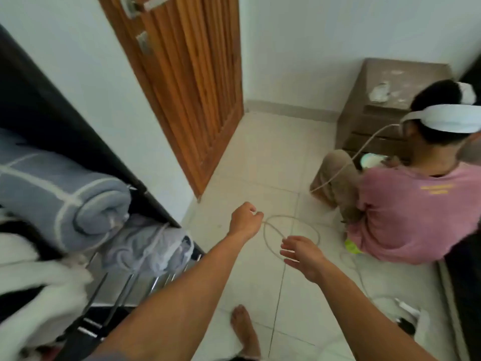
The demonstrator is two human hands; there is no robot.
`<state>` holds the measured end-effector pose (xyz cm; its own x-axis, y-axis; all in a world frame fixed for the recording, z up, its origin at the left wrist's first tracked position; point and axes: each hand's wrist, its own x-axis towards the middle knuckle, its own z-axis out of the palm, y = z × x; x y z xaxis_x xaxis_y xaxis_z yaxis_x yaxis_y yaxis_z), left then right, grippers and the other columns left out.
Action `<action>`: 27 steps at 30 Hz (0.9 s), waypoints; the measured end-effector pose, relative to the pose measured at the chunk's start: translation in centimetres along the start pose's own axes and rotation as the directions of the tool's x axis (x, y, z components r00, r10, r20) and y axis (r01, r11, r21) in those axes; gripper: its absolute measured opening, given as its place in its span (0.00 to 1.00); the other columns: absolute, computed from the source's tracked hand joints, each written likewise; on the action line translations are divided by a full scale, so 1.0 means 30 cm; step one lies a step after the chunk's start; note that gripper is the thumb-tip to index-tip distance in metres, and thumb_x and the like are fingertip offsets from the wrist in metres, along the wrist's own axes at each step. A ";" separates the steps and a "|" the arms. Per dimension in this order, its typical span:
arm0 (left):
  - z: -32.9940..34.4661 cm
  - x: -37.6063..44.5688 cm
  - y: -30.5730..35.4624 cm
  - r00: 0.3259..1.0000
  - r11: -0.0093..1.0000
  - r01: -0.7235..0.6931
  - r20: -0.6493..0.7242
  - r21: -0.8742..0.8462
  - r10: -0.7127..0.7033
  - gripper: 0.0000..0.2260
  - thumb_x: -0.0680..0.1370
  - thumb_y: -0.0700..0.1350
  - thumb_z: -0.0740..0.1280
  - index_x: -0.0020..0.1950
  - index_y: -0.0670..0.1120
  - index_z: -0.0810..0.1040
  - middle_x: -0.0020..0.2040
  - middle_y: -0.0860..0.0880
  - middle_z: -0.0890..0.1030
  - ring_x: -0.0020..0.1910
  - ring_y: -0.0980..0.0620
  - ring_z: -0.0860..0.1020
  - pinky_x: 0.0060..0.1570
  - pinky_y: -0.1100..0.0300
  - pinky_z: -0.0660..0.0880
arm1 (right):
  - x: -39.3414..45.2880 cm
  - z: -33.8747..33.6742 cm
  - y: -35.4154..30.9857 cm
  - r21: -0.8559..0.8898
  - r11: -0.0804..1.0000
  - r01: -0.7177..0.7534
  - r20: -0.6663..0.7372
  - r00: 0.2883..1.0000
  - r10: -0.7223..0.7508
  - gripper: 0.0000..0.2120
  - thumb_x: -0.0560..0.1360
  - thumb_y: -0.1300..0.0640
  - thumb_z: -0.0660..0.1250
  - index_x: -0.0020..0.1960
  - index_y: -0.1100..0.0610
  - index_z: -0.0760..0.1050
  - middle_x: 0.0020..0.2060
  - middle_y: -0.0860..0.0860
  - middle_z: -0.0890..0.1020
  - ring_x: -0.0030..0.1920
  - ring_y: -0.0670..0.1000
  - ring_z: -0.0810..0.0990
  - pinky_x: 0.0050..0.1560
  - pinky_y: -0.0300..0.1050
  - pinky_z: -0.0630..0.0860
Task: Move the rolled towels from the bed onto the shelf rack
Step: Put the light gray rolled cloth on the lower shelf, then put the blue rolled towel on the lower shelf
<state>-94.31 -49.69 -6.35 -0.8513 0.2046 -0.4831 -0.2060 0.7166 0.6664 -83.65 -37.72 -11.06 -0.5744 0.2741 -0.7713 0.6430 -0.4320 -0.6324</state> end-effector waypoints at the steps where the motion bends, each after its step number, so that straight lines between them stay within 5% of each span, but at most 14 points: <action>1: 0.060 -0.011 0.057 0.996 0.998 -0.039 0.078 0.042 0.036 0.14 0.76 0.47 0.64 0.59 0.43 0.76 0.59 0.44 0.80 0.57 0.44 0.78 0.53 0.59 0.72 | -0.036 -0.101 0.008 0.050 0.998 0.023 -0.054 0.998 -0.020 0.16 0.77 0.60 0.65 0.64 0.62 0.71 0.47 0.55 0.80 0.46 0.53 0.80 0.46 0.46 0.76; 6: 0.447 -0.199 0.350 0.896 0.922 -0.339 0.364 0.189 0.254 0.08 0.76 0.46 0.65 0.51 0.44 0.77 0.52 0.43 0.80 0.54 0.45 0.78 0.54 0.57 0.72 | -0.328 -0.611 0.141 0.328 0.928 0.178 -0.315 0.947 -0.070 0.05 0.78 0.60 0.63 0.53 0.59 0.74 0.48 0.57 0.79 0.45 0.53 0.79 0.46 0.45 0.75; 13: 1.156 -0.735 0.659 0.599 0.718 -0.683 0.662 0.131 0.450 0.08 0.75 0.46 0.67 0.37 0.48 0.73 0.42 0.39 0.80 0.46 0.43 0.80 0.49 0.50 0.76 | -0.830 -1.251 0.515 0.638 0.628 0.446 -0.580 0.815 0.010 0.05 0.80 0.59 0.59 0.52 0.58 0.73 0.48 0.56 0.80 0.46 0.52 0.80 0.43 0.45 0.74; 18: 1.552 -1.148 0.747 0.388 0.659 -0.751 0.835 0.040 0.391 0.12 0.75 0.51 0.67 0.53 0.46 0.75 0.55 0.44 0.80 0.56 0.42 0.79 0.54 0.49 0.76 | -1.149 -1.570 0.782 0.663 0.399 0.633 -0.722 0.682 0.119 0.09 0.80 0.59 0.59 0.58 0.58 0.73 0.51 0.57 0.80 0.50 0.54 0.80 0.45 0.46 0.75; 21: 1.717 -1.351 0.781 0.264 0.654 -0.756 0.904 -0.023 0.337 0.10 0.77 0.49 0.66 0.54 0.45 0.74 0.51 0.45 0.78 0.51 0.44 0.79 0.46 0.57 0.71 | -1.258 -1.677 0.904 0.638 0.271 0.721 -0.769 0.614 0.176 0.12 0.80 0.59 0.58 0.63 0.59 0.71 0.51 0.58 0.80 0.49 0.55 0.79 0.44 0.46 0.74; 24: 1.889 -1.483 0.812 0.218 0.668 -0.744 0.937 -0.021 0.272 0.06 0.77 0.47 0.66 0.44 0.47 0.72 0.44 0.47 0.76 0.40 0.49 0.77 0.36 0.59 0.71 | -1.306 -1.762 0.986 0.636 0.189 0.748 -0.767 0.588 0.257 0.13 0.80 0.59 0.58 0.64 0.60 0.71 0.49 0.58 0.80 0.47 0.55 0.79 0.44 0.46 0.74; 27: 2.056 -1.573 0.823 0.190 0.730 -0.683 0.970 0.021 0.150 0.08 0.78 0.47 0.64 0.55 0.45 0.72 0.44 0.49 0.74 0.39 0.52 0.75 0.37 0.57 0.72 | -1.329 -1.854 1.045 0.636 0.149 0.758 -0.756 0.571 0.320 0.16 0.80 0.59 0.58 0.66 0.61 0.70 0.50 0.59 0.80 0.49 0.55 0.79 0.44 0.47 0.74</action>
<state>-29.44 -0.53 -2.13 0.2760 0.7931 -0.5429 0.4413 0.3972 0.8046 -12.41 -14.41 -4.14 0.2607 0.6675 -0.6975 -0.6614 -0.4028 -0.6327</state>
